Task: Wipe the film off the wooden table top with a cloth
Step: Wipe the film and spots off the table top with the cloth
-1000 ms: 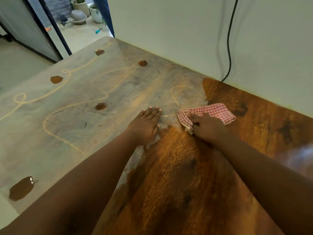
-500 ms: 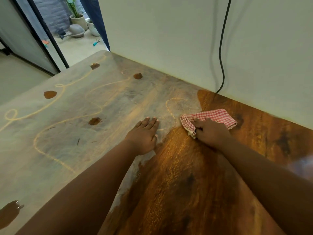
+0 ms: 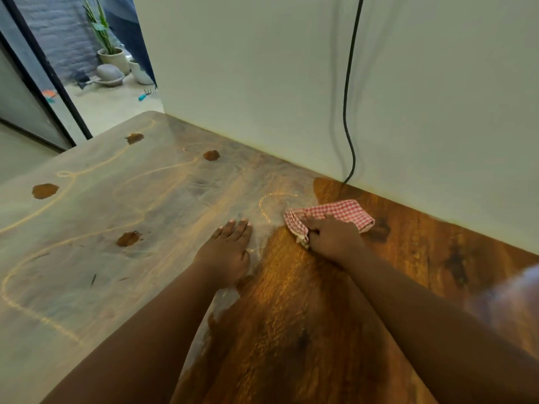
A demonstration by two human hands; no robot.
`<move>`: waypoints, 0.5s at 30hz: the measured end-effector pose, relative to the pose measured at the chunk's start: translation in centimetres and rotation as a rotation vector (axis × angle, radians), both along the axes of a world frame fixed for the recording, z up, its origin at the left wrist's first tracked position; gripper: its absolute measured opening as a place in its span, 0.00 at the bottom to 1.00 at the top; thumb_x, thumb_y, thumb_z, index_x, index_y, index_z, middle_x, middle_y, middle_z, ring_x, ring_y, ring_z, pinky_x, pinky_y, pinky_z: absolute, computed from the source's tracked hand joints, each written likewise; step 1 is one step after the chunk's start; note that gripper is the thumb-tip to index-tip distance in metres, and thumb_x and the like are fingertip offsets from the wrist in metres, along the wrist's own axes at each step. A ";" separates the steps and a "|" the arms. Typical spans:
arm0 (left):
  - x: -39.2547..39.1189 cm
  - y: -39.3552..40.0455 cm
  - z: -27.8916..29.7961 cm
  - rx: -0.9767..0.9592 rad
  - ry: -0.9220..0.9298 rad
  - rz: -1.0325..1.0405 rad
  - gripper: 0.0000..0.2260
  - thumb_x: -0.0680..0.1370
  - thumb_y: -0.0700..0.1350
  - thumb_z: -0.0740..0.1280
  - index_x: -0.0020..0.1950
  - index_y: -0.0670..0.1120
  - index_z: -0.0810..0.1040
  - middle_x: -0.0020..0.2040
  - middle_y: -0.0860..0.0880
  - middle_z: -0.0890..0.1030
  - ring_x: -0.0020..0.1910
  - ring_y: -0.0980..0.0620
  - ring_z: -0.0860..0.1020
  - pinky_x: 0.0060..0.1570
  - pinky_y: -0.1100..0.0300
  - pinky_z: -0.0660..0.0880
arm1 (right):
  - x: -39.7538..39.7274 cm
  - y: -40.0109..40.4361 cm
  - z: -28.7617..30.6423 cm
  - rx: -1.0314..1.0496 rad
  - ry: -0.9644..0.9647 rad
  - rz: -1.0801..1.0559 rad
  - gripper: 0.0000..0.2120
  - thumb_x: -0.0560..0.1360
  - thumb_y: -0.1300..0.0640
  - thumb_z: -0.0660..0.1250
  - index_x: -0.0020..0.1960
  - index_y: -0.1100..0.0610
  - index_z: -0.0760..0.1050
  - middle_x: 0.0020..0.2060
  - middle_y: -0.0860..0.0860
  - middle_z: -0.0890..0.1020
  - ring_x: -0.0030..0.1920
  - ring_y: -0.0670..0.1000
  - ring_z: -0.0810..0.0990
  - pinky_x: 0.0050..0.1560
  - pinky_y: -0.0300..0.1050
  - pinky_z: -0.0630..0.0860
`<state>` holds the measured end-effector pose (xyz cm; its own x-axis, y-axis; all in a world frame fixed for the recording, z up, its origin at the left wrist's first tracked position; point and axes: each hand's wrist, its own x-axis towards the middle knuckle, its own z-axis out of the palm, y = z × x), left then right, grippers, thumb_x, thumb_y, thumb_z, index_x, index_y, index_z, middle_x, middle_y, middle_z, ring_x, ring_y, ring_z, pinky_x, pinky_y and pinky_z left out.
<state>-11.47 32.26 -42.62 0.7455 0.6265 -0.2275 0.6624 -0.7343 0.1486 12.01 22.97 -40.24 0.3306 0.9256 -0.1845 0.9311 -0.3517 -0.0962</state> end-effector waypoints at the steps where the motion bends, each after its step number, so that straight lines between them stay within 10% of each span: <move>1: 0.0 0.0 -0.1 0.006 -0.003 0.003 0.26 0.83 0.51 0.46 0.78 0.47 0.39 0.79 0.47 0.40 0.77 0.49 0.40 0.74 0.54 0.39 | -0.2 1.5 0.0 -0.013 0.002 -0.026 0.22 0.79 0.44 0.52 0.73 0.39 0.60 0.72 0.51 0.67 0.71 0.59 0.64 0.67 0.61 0.60; 8: -0.1 0.0 -0.3 0.007 -0.031 0.006 0.27 0.82 0.51 0.47 0.79 0.49 0.41 0.79 0.48 0.41 0.77 0.50 0.40 0.73 0.56 0.38 | -2.5 -0.9 -2.2 0.040 0.084 0.228 0.23 0.79 0.45 0.50 0.74 0.36 0.55 0.74 0.43 0.60 0.76 0.55 0.53 0.71 0.61 0.50; 15: 2.0 1.2 0.5 -0.004 0.010 0.024 0.25 0.83 0.51 0.46 0.79 0.46 0.42 0.79 0.47 0.43 0.77 0.47 0.43 0.74 0.53 0.43 | 3.1 4.8 -0.6 0.020 -0.023 -0.055 0.21 0.79 0.45 0.53 0.72 0.41 0.64 0.71 0.53 0.69 0.67 0.59 0.69 0.64 0.58 0.66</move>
<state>-9.51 33.44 -42.08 0.7277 0.6434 -0.2376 0.6815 -0.7174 0.1443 15.10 27.74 -40.79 0.3846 0.9095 -0.1576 0.9126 -0.4003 -0.0828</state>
